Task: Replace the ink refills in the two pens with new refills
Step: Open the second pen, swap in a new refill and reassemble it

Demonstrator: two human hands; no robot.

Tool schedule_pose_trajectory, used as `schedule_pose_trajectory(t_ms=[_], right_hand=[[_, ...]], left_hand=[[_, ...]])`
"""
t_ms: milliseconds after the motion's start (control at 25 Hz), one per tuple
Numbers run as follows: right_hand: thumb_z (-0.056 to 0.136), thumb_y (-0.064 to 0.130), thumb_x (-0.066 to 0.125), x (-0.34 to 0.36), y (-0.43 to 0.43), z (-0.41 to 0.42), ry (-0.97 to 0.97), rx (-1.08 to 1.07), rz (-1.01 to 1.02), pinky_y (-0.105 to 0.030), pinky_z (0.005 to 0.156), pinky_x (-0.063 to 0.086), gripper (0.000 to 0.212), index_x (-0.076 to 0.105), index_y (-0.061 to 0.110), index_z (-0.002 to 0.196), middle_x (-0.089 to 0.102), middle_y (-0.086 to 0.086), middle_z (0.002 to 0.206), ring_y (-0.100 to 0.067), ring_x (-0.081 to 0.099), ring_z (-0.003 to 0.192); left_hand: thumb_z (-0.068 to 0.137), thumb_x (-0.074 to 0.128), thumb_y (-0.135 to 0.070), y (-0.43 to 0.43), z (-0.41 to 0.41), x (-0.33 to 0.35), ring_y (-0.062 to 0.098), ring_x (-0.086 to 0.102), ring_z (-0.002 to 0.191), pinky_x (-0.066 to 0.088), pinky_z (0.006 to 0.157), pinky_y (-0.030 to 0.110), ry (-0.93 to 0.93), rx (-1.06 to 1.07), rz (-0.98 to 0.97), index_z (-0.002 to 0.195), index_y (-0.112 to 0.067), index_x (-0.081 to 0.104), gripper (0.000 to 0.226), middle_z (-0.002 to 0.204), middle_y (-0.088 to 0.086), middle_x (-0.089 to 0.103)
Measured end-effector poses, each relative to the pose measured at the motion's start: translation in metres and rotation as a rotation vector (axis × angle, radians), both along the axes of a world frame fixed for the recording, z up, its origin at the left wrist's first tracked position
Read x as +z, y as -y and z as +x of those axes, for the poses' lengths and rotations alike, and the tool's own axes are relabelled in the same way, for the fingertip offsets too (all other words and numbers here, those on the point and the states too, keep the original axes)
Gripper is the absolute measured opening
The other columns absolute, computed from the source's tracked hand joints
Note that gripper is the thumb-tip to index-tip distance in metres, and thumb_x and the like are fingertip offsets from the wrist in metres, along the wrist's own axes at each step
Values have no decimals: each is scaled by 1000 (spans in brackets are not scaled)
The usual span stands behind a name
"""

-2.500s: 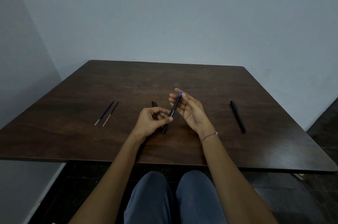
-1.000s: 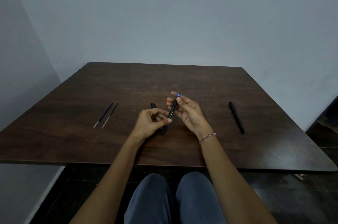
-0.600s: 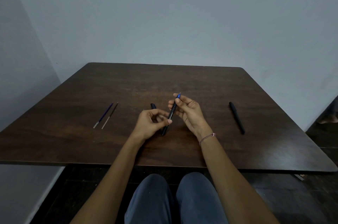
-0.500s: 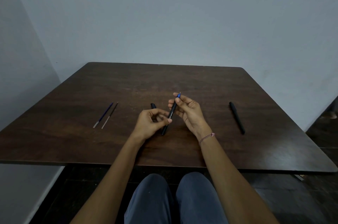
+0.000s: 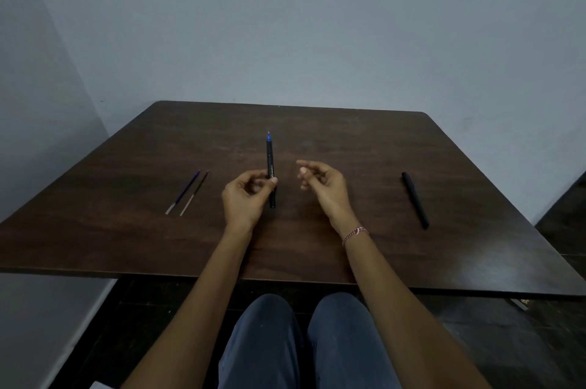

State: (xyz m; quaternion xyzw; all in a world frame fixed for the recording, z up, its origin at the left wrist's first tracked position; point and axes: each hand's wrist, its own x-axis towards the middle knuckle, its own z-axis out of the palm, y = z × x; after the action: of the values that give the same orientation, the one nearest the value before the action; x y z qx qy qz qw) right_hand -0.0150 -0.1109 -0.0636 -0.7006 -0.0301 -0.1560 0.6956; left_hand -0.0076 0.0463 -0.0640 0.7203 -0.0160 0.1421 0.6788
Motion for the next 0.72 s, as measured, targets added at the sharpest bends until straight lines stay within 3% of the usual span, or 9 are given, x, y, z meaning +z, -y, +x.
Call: schedule_pose_trajectory(t_ms=[80,200,320,440,600,720], right_hand=[[91,16,60,-4,-3,2,47,-25,-261,-26,79,54,19,67,21,108,67,0,101,-12,62,92],[91,20,57,-8,-11,5,172,-71,-769,-28,78,43,23,64,26,113,54,2,88,-14,49,86],[93,34,51,-7,-22,7,215,-83,-1157,-34,82,37,32,55,29,124,48,6,95,-15,44,98],[94,40,47,-5,-27,14,185,-92,-1226,-38,86,38,36,51,29,128,51,0,108,-19,43,105],[95,38,46,-6,-31,20,125,-39,-1353,-41,84,38,36,53,32,129,47,-6,111,-25,41,105],[97,36,43,-6,-31,21,101,3,-1359,-41,86,37,35,53,31,130,45,-6,115,-25,40,107]], left_hand=[[76,76,-13,-3,3,-1,11,59,68,53,67,28,-12,84,-67,92,-15,70,18,71,-1,65],[76,76,-12,-6,6,-1,7,60,65,56,71,32,-41,149,-172,86,-18,69,14,68,-4,64],[76,76,-12,-7,6,-1,9,62,67,55,71,31,-67,162,-225,85,-17,68,13,68,-3,64],[76,75,-11,-7,7,0,6,61,64,54,66,24,-77,156,-219,92,-8,69,17,68,-3,63],[76,75,-11,-8,9,-2,11,63,70,56,71,29,-84,136,-232,87,-15,68,14,70,-2,65],[77,75,-11,-7,9,-3,11,63,70,55,67,24,-86,121,-210,91,-12,68,15,72,-2,65]])
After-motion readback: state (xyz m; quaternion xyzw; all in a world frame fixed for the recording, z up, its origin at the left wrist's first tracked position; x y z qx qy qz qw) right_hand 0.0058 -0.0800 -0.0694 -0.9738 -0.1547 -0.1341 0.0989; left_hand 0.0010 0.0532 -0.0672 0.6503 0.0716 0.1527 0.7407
